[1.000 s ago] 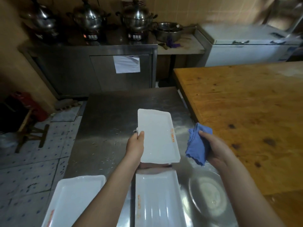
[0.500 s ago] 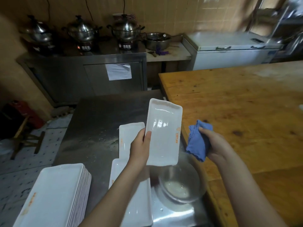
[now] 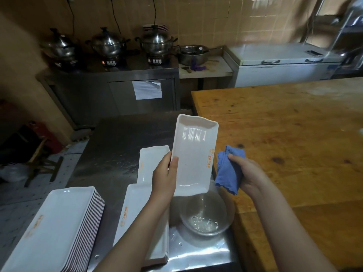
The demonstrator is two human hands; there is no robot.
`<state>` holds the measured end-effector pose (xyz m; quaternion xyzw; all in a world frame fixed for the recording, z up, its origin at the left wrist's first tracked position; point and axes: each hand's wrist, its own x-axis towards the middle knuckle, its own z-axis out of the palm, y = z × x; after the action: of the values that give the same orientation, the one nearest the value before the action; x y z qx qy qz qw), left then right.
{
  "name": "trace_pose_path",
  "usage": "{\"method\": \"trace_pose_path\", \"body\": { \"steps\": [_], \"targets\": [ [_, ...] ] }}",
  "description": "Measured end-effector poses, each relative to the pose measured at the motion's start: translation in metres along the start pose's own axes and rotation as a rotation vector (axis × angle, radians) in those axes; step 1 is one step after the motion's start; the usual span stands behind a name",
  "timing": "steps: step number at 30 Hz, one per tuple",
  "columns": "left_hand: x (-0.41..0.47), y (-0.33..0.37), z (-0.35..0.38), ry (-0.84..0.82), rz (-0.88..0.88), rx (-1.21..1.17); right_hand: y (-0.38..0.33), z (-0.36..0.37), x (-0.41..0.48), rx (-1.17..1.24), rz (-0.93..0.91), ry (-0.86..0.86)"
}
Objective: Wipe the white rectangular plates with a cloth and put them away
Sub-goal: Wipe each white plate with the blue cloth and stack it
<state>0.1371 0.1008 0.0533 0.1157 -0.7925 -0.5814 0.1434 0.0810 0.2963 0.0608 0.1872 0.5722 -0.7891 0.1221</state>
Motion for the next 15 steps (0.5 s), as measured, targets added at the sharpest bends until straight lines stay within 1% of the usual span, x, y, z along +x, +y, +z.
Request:
{"method": "trace_pose_path", "body": {
  "steps": [4,6,9,12,15],
  "targets": [
    [-0.002,-0.001,0.005,0.008,-0.001,0.013,-0.003,-0.002,-0.001,0.005,0.005,-0.063],
    [0.001,-0.002,0.007,0.021,-0.049,-0.009,-0.006,-0.002,0.0,-0.011,0.005,-0.115],
    [0.004,-0.007,0.008,0.03,-0.243,-0.148,-0.011,-0.002,-0.002,-0.089,-0.021,-0.163],
    [0.006,-0.015,-0.001,0.014,-0.464,-0.285,-0.02,0.002,-0.009,-0.242,-0.085,-0.219],
    [0.008,-0.025,-0.009,0.004,-0.595,-0.369,-0.025,0.02,-0.017,-0.311,-0.121,-0.296]
  ]
}}
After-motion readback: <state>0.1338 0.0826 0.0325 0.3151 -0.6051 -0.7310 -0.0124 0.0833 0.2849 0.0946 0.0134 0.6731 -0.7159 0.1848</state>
